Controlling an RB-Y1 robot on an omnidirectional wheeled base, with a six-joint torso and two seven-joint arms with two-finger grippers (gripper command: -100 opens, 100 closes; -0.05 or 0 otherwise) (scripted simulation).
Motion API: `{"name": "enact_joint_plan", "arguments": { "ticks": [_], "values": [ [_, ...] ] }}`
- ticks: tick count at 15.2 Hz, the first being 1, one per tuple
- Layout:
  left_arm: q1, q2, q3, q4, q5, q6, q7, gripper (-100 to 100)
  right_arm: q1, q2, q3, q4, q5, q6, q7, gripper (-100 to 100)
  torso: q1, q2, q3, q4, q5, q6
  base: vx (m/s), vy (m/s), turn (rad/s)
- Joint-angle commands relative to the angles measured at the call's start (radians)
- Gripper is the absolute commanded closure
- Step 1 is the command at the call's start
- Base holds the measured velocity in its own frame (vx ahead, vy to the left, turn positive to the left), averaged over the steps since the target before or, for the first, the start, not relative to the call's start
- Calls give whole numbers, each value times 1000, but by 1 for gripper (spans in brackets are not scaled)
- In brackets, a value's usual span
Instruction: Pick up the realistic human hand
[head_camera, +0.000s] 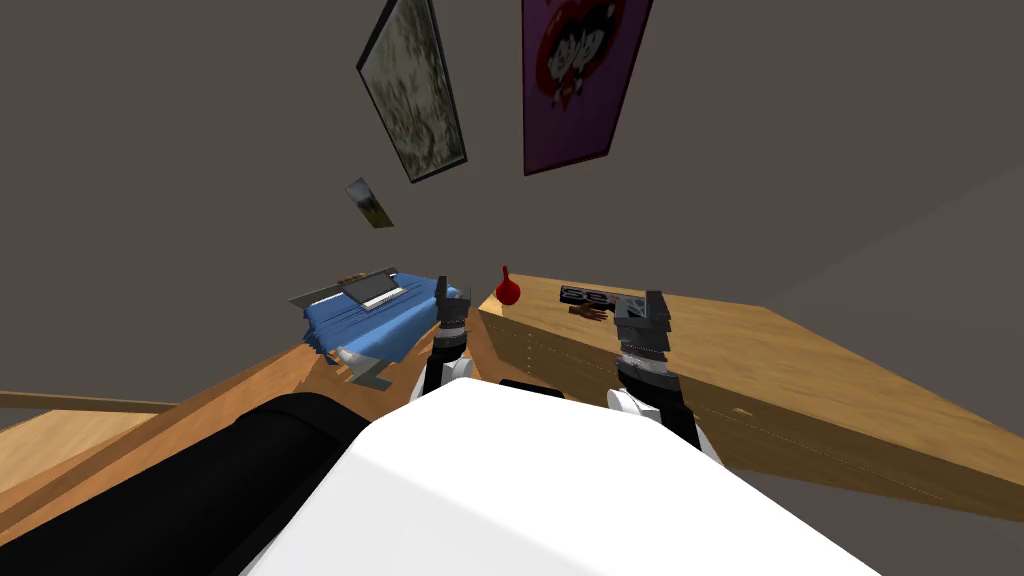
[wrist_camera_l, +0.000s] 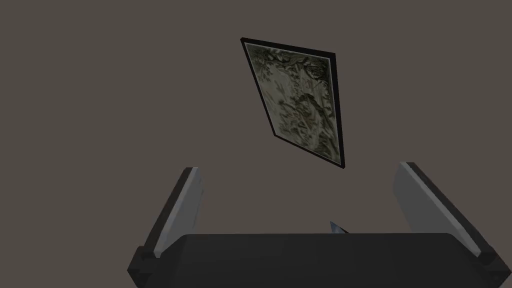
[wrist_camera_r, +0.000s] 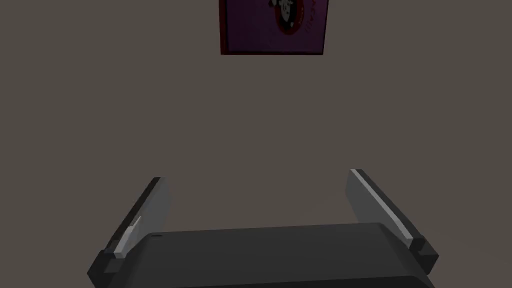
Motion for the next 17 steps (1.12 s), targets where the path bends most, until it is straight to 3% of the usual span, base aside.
{"name": "enact_joint_plan", "arguments": {
  "ticks": [1, 12, 15, 16, 17],
  "values": [
    [0, 0, 0, 0, 0, 0, 0, 0, -1, -41, 1, 22, 13, -3, 7, -100, 0, 0, 0, 0, 0, 0, -13, 28, 2],
    [0, 0, 0, 0, 0, 0, 0, 0, -7, -228, 6, 155, 90, -20, 55, -100, 6, 4, 2, 1, 1, 0, -59, 72, 3],
    [0, 0, 0, 0, 0, 0, 0, 0, -10, -299, 9, 221, 128, -28, 79, -100, 6, 5, 3, 1, 1, 0, -62, 85, 15],
    [0, 0, 0, 0, 0, 0, 0, 0, -10, -312, 9, 221, 128, -28, 79, -100, 6, 5, 3, 1, 1, 0, -56, 86, 10],
    [0, 0, 0, 0, 0, 0, 0, 0, -11, -342, 11, 257, 149, -32, 93, -100, 6, 5, 3, 1, 1, 0, -67, 87, 19]
  ]
}}
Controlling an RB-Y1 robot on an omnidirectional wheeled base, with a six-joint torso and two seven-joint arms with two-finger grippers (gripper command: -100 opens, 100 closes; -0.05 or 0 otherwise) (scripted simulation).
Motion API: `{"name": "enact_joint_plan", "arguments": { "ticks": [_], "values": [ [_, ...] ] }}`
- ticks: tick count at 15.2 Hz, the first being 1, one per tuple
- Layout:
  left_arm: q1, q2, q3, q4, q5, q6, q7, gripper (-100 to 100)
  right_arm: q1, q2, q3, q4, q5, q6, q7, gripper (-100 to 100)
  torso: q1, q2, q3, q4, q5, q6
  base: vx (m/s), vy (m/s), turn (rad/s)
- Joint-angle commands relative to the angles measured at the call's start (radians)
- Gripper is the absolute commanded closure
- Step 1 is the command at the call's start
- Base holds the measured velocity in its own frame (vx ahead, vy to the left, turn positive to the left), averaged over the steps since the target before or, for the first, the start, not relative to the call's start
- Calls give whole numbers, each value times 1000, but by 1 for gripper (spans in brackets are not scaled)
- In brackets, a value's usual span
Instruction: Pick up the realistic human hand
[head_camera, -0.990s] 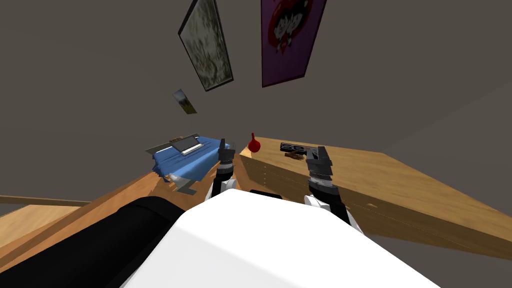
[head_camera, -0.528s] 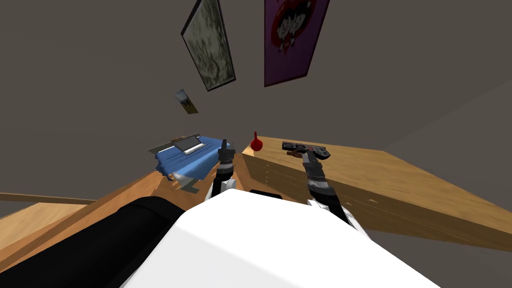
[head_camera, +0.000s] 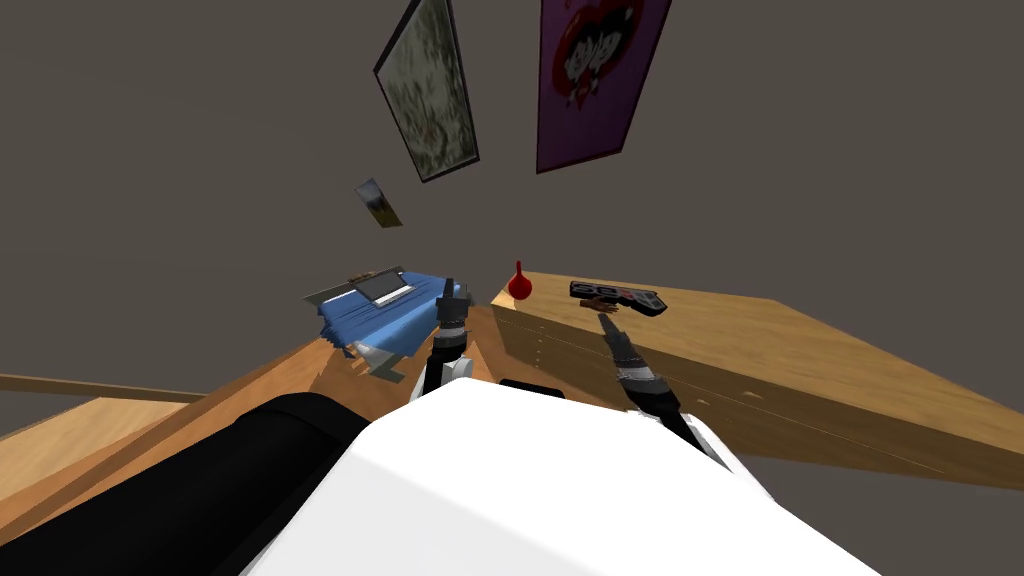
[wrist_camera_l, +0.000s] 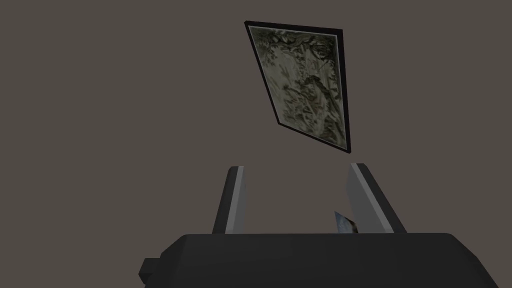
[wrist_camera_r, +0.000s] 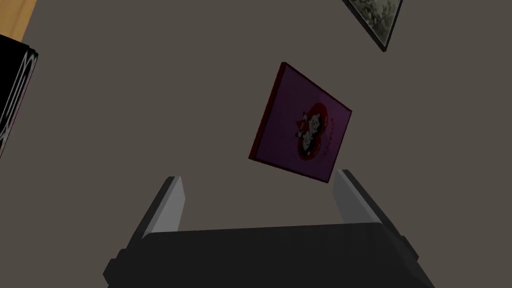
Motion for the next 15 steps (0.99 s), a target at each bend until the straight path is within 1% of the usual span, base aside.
{"name": "enact_joint_plan", "arguments": {
  "ticks": [1, 2, 3, 4, 5, 6, 7, 8, 9, 10, 11, 12, 13, 14, 15],
  "values": [
    [0, 0, 0, 0, 0, 0, 0, 0, -3, -43, 1, 40, 17, -11, 13, -100, 0, 0, 0, 0, 0, 0, -70, 86, 16],
    [0, 0, 0, 0, 0, 0, 0, 0, -4, -71, 3, 63, 39, -15, 28, -100, 0, 0, 0, 0, 0, 0, -74, 95, 34],
    [0, 0, 0, 0, 0, 0, 0, 0, -4, -90, 3, 78, 39, -15, 28, -100, 0, 1, 0, 0, 0, 0, -71, 92, 21],
    [0, 0, 0, 0, 0, 0, 0, 0, -4, -90, 3, 78, 39, -15, 28, -100, 0, 1, 0, 0, 0, 0, -46, 64, -3],
    [0, 0, 0, 0, 0, 0, 0, 0, -6, -131, 5, 112, 62, -20, 43, -100, -1, 0, 0, 0, 0, 0, -37, 79, 22],
    [0, 0, 0, 0, 0, 0, 0, 0, -6, -138, 5, 117, 62, -20, 43, -100, -1, -1, -1, 0, 0, 0, -44, 86, 26],
    [0, 0, 0, 0, 0, 0, 0, 0, -7, -170, 7, 142, 86, -24, 58, -100, 0, -1, -1, 0, 0, 0, -59, 93, 39],
    [0, 0, 0, 0, 0, 0, 0, 0, -7, -188, 7, 158, 86, -24, 58, -100, 0, -1, 0, 0, 0, 0, -55, 99, 34],
    [0, 0, 0, 0, 0, 0, 0, 0, -7, -188, 7, 158, 86, -24, 58, -100, 0, -1, 0, 0, 0, 0, -37, 72, 2],
    [0, 0, 0, 0, 0, 0, 0, 0, -9, -225, 9, 193, 110, -28, 74, -100, -1, -1, -1, 0, 0, 0, -42, 77, 24],
    [0, 0, 0, 0, 0, 0, 0, 0, -9, -238, 9, 200, 110, -28, 74, -100, -1, -2, -1, 0, 0, 0, -46, 81, 30],
    [0, 0, 0, 0, 0, 0, 0, 0, -11, -265, 12, 233, 136, -32, 91, -100, -1, -1, -1, 0, 0, 0, -54, 91, 50],
    [0, 0, 0, 0, 0, 0, 0, 0, -11, -286, 12, 243, 136, -32, 91, -100, 0, -1, -1, 0, 0, 0, -57, 96, 42],
    [0, 0, 0, 0, 0, 0, 0, 0, -11, -289, 12, 243, 136, -32, 91, -100, 0, -1, 0, 0, 0, 0, -39, 72, 7],
    [0, 0, 0, 0, 0, 0, 0, 0, -12, -325, 15, 284, 161, -36, 108, -100, -1, -1, -1, 0, 0, 0, -46, 72, 39]
  ]
}}
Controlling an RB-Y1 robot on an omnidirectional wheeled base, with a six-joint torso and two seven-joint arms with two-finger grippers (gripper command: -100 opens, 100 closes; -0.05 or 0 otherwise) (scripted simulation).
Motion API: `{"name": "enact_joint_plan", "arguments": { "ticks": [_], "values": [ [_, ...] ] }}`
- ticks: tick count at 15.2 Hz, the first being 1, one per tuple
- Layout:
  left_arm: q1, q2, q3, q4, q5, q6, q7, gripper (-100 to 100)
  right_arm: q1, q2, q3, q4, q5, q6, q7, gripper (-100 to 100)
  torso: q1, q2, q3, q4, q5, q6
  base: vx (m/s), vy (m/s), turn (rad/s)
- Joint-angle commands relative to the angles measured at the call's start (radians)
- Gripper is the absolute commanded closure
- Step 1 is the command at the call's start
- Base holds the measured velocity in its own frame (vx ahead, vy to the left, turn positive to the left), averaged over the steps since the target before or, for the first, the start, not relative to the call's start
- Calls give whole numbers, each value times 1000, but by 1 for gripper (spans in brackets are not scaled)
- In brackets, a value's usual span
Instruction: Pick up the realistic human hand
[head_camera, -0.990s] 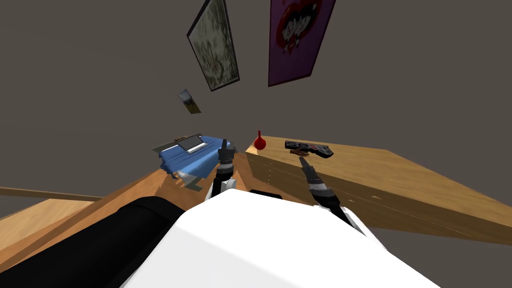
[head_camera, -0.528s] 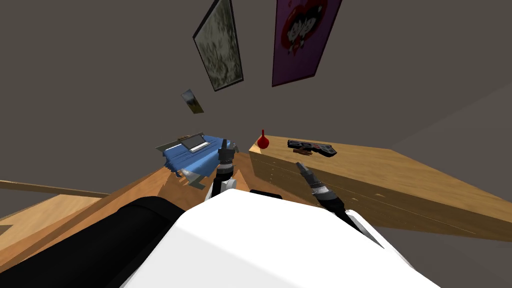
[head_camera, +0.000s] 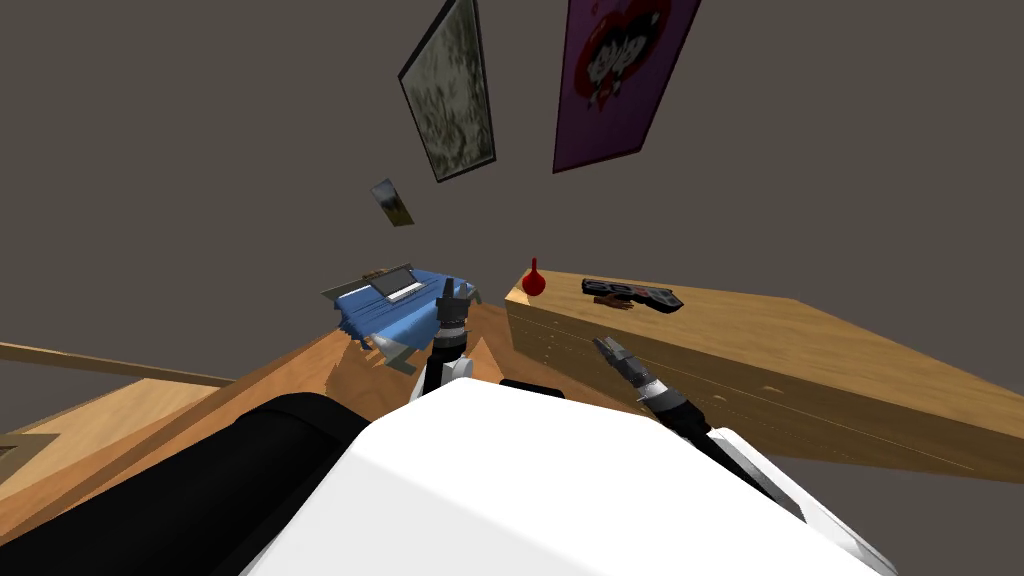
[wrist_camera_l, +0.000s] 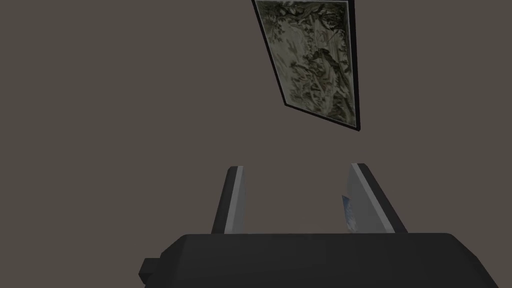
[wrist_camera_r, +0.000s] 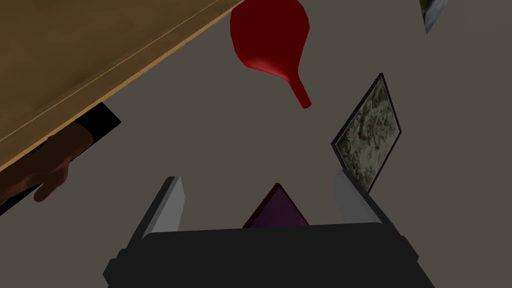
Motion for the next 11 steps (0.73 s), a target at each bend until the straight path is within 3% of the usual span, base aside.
{"name": "enact_joint_plan", "arguments": {
  "ticks": [1, 2, 6, 7, 8, 9, 11],
  "values": [
    [0, 0, 0, 0, 0, 0, 0, 0, -3, -43, 5, 31, 21, 0, 15, -100, 0, 0, 0, 0, 0, 0, -51, 76, 39],
    [0, 0, 0, 0, 0, 0, 0, 0, -4, -71, 7, 67, 47, -4, 32, -100, 0, 0, 0, 0, 0, 0, -44, 106, 55],
    [0, 0, 0, 0, 0, 0, 0, 0, -6, -147, 10, 120, 73, -8, 50, -100, 3, -1, 0, 0, 1, 0, -35, 103, 42],
    [0, 0, 0, 0, 0, 0, 0, 0, -8, -181, 13, 162, 100, -11, 68, -100, 1, -1, 0, 0, 0, 0, -44, 77, 42],
    [0, 0, 0, 0, 0, 0, 0, 0, -8, -199, 13, 165, 100, -11, 68, -100, 1, -1, 0, 0, 0, 0, -43, 76, 54],
    [0, 0, 0, 0, 0, 0, 0, 0, -9, -225, 17, 199, 127, -15, 87, -100, 0, 0, 0, 0, 0, 0, -38, 90, 73],
    [0, 0, 0, 0, 0, 0, 0, 0, -9, -251, 17, 210, 127, -15, 87, -100, 1, -1, 0, 0, 0, 0, -20, 82, 36]
  ]
}}
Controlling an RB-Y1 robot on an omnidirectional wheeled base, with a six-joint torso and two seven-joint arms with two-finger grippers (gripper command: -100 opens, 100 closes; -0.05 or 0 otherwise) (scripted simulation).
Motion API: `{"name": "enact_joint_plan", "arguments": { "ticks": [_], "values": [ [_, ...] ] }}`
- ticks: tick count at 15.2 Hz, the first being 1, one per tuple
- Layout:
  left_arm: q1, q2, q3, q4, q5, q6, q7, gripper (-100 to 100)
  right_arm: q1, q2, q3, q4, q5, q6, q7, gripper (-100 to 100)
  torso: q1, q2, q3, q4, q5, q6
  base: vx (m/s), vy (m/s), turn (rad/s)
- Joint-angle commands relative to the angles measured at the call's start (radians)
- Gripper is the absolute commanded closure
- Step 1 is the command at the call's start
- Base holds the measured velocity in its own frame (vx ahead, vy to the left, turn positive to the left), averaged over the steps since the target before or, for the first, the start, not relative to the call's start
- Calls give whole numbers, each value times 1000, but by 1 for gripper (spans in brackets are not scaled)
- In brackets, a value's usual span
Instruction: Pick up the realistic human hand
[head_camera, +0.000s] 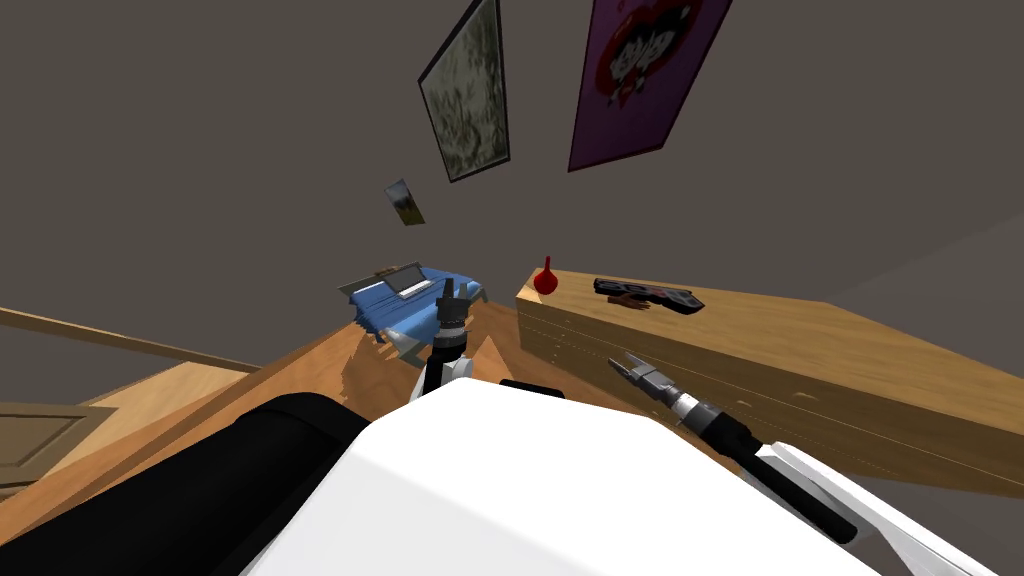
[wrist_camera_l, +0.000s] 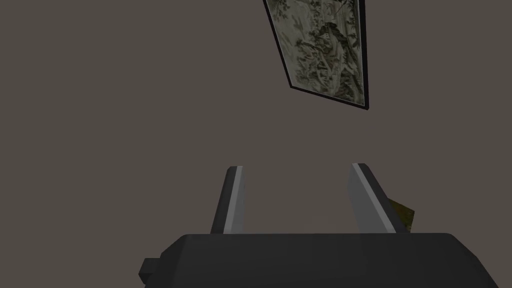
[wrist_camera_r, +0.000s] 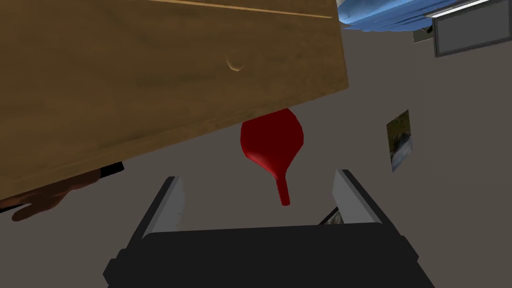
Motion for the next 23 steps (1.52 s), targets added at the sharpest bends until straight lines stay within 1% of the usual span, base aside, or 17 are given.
{"name": "enact_joint_plan", "arguments": {
  "ticks": [1, 4, 5, 6, 8, 9, 10, 11, 13, 14, 15, 18, 19, 20, 21, 22, 23],
  "values": [
    [0, 0, 0, 0, 0, 0, 0, 0, -6, -50, 6, 50, 32, -3, 22, -100, 0, 0, 0, 0, 0, 0, -12, 74, 54],
    [0, 0, 0, 0, 0, 0, 0, 0, -7, -113, 9, 103, 59, -6, 41, -100, 1, -1, 0, 0, 0, 0, -14, 90, 73],
    [0, 0, 0, 0, 0, 0, 0, 0, -7, -115, 9, 103, 59, -6, 41, -100, 1, -1, -1, 0, 0, 0, -7, 57, 21],
    [0, 0, 0, 0, 0, 0, 0, 0, -9, -148, 13, 147, 85, -9, 59, -100, -1, -1, -1, 0, 0, 0, -4, 65, 73],
    [0, 0, 0, 0, 0, 0, 0, 0, -9, -164, 13, 147, 85, -9, 59, -100, -1, -1, -1, 0, 0, 0, -6, 60, 47],
    [0, 0, 0, 0, 0, 0, 0, 0, -10, -197, 17, 190, 111, -11, 78, -100, -1, -1, -1, 0, 0, 0, -6, 58, 70],
    [0, 0, 0, 0, 0, 0, 0, 0, -10, -211, 17, 190, 111, -11, 78, -100, -1, -1, -1, 0, 0, 0, -1, 63, 79],
    [0, 0, 0, 0, 0, 0, 0, 0, -12, -237, 20, 233, 137, -13, 96, -100, -1, -2, -1, 0, 0, 0, 4, 85, 114],
    [0, 0, 0, 0, 0, 0, 0, 0, -12, -257, 20, 233, 137, -13, 96, -100, 0, -2, -1, 0, 0, 0, 7, 73, 50],
    [0, 0, 0, 0, 0, 0, 0, 0, -14, -295, 24, 274, 162, -15, 114, -100, -1, -2, -1, 0, 0, 0, 13, 58, 80],
    [0, 0, 0, 0, 0, 0, 0, 0, -14, -302, 24, 274, 162, -15, 114, -100, -1, -3, -1, -1, 0, -1, 17, 52, 89],
    [0, 0, 0, 0, 0, 0, 0, 0, -18, -376, 32, 353, 210, -17, 150, -100, -1, -4, -2, -1, 0, -1, 33, 67, 113],
    [0, 0, 0, 0, 0, 0, 0, 0, -18, -384, 32, 353, 210, -17, 150, -100, -1, -5, -3, -1, 0, -1, 46, 71, 94],
    [0, 0, 0, 0, 0, 0, 0, 0, -20, -408, 36, 389, 233, -18, 166, -100, -1, -5, -3, -1, 0, -1, 53, 70, 126],
    [0, 0, 0, 0, 0, 0, 0, 0, -20, -422, 36, 389, 233, -18, 166, -100, 0, -5, -3, -1, 0, -1, 59, 55, 96],
    [0, 0, 0, 0, 0, 0, 0, 0, -22, -457, 40, 424, 255, -18, 183, -100, -1, -6, -3, -1, 0, -1, 73, 41, 117],
    [0, 0, 0, 0, 0, 0, 0, 0, -22, -457, 40, 424, 255, -18, 183, -100, -2, -6, -4, -1, 0, -1, 75, 34, 105]
  ]
}}
